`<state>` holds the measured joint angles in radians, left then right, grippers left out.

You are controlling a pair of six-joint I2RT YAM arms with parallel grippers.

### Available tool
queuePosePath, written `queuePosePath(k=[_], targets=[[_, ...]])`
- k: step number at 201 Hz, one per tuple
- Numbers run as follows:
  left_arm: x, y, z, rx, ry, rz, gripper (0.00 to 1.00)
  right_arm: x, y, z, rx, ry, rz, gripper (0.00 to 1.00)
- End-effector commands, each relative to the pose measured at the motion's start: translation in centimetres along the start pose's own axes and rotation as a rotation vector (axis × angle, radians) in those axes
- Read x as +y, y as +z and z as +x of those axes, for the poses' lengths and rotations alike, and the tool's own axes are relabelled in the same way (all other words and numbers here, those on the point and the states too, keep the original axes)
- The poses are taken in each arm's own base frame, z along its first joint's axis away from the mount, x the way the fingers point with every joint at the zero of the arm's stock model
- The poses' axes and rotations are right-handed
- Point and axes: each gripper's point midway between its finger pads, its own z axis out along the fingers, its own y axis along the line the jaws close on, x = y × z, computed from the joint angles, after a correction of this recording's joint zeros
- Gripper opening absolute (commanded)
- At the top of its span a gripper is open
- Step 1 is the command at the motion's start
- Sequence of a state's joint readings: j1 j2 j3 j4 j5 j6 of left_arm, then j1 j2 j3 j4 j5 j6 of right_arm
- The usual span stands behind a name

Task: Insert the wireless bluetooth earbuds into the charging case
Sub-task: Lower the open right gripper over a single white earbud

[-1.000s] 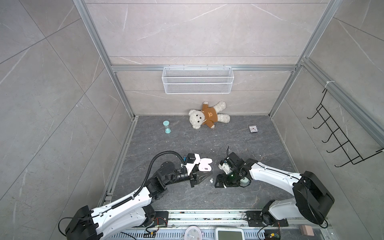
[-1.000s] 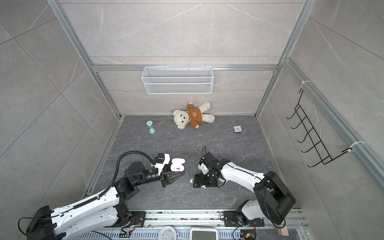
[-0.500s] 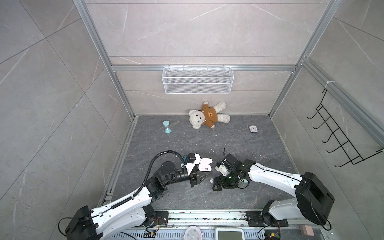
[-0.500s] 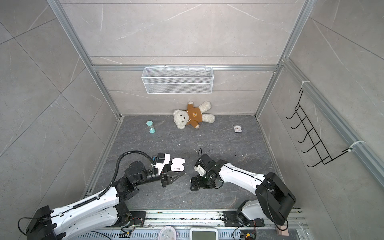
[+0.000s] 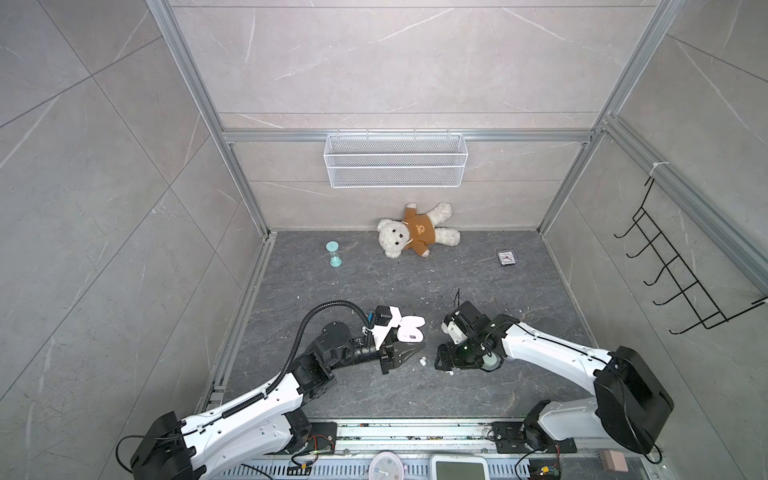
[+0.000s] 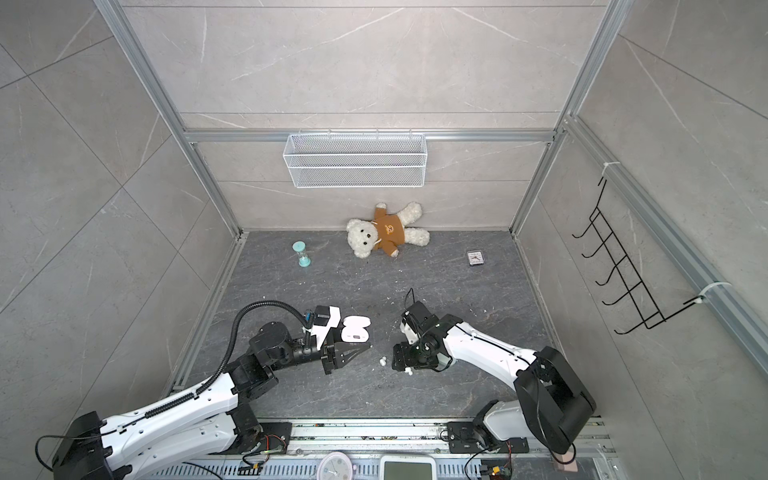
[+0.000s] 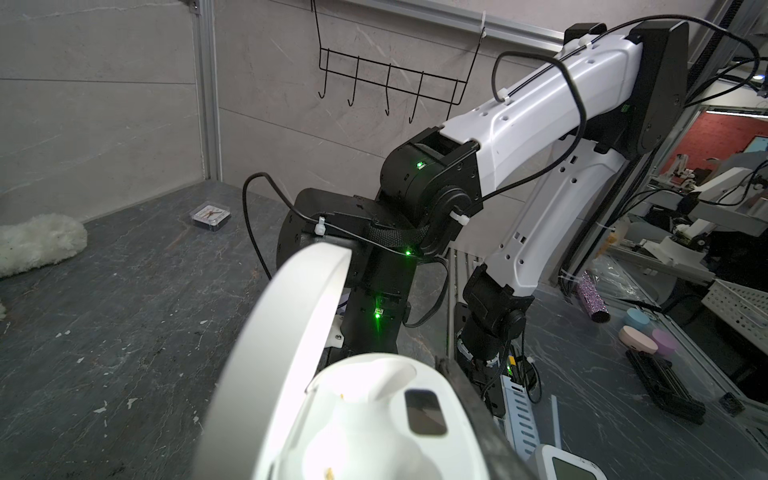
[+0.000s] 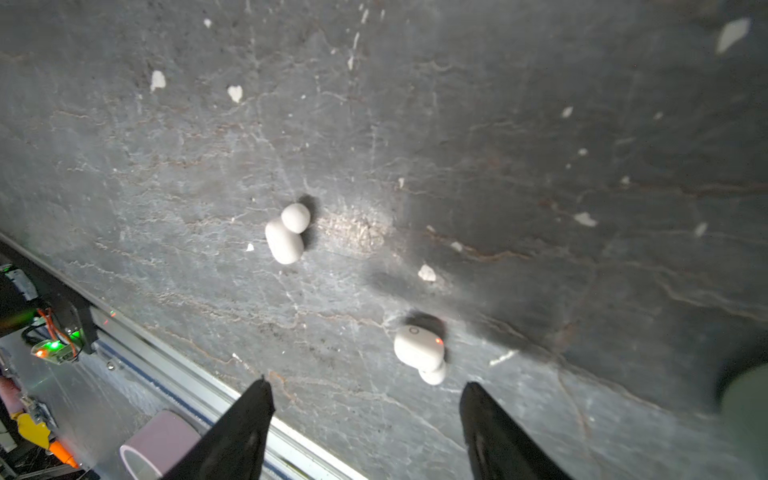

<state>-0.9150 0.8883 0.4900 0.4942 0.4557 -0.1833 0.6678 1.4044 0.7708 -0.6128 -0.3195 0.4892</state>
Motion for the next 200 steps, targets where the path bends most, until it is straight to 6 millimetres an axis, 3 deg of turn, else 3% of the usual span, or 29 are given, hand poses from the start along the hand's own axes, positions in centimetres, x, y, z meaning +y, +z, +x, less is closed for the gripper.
queuePosePath(k=[1,72,135,200], targets=[[-1.2,-0.2,-3.1,-0.069,0.059,0.039,0.16,-0.9,0.9,0.0,0.011,-0.015,0.035,0.72],[-1.2,-0.2,-3.2,-0.065,0.059,0.041,0.16,-0.3,2.9,0.3,0.042,-0.012,-0.036,0.7],[-1.2,-0.2,-3.2,-0.062,0.058,0.04,0.16,1.2,1.8,0.5,0.046,-0.021,-0.098,0.67],[-1.2,-0.2,-3.3,-0.064,0.059,0.039,0.15,3.0,1.4,2.0,0.077,-0.042,-0.127,0.66]])
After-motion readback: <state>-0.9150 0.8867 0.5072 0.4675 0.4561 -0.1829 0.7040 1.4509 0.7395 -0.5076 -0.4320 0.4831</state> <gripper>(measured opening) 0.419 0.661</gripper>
